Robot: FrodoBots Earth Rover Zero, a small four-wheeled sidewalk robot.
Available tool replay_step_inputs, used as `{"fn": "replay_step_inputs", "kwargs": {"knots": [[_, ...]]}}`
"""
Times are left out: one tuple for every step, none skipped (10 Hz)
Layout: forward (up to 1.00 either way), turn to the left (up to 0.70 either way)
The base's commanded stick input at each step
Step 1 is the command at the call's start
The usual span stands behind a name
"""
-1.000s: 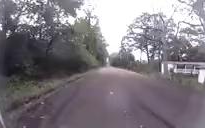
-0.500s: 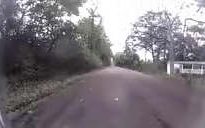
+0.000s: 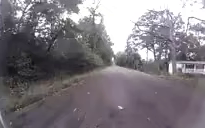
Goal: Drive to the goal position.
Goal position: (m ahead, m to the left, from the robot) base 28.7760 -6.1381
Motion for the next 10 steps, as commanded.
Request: {"fn": "replay_step_inputs", "kwargs": {"knots": [[0.70, 0.00], [0.70, 0.00], [0.70, 0.00], [0.70, 0.00], [0.70, 0.00], [0.70, 0.00], [0.70, -0.10], [0.70, -0.23], [0.70, -0.28], [0.70, -0.25]]}}
